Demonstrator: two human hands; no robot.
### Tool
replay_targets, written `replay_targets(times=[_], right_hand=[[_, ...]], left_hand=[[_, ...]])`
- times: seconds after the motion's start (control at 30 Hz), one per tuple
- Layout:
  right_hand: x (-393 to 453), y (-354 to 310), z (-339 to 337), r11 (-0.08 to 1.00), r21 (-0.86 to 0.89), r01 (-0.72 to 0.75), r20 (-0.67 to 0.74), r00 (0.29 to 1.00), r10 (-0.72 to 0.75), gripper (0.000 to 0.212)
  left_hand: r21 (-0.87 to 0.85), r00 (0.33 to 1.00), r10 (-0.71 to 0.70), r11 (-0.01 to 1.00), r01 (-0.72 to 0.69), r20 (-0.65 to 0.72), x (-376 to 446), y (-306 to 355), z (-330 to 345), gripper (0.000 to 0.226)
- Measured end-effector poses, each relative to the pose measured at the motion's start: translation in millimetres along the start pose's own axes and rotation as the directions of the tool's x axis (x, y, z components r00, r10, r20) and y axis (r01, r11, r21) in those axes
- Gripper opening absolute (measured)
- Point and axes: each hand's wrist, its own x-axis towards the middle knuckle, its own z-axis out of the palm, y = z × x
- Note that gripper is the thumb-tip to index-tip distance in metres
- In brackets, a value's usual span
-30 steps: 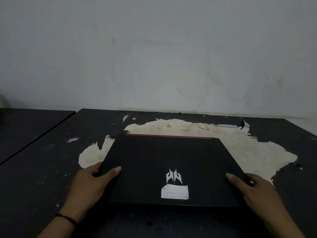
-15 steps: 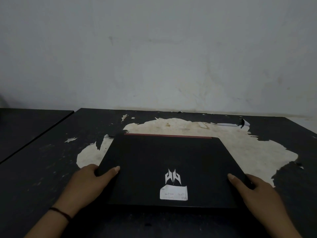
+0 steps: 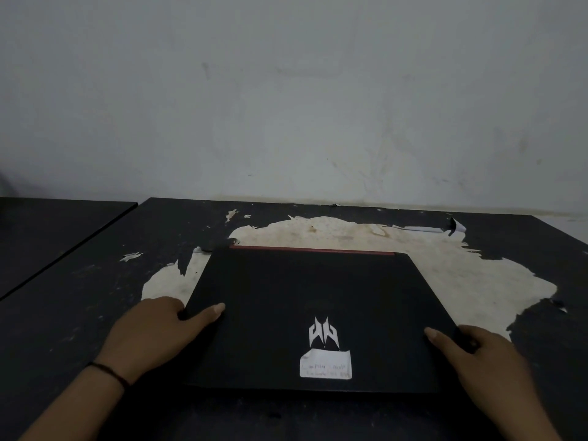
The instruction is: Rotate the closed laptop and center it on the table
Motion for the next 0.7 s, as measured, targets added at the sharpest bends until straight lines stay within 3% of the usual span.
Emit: replay_targets(times=[0.07,0.2,0.57,0.7], right_hand=[[1,2,3,1.000,-0.027,0.001,-0.003,1.000,-0.001,0.048],[1,1,5,0.999,-0.053,0.014,-0.016,1.000,-0.015,0.047],[-1,10,13,0.991,-0.135,-0.008,-0.019,1.000,0.005,0.048],[0,7,6,0.977,-0.213,0.028,0.046,0.999,-0.019,0.041]], left_hand=[[-0.056,1.000,0.003,0.998,-0.004,-0.015,-1,-2,2,0.081],[-0.092,0.999,0.008,0.996,-0.012,-0.047,-3,-2,3,0.076],[-0.015,0.996,0.027,0.999,-0.028,-0.084,1,-5,8,0.078],[-0.029,0.985,0.034,0.999,-0.040,-0.167,34,-9,5,0.069]])
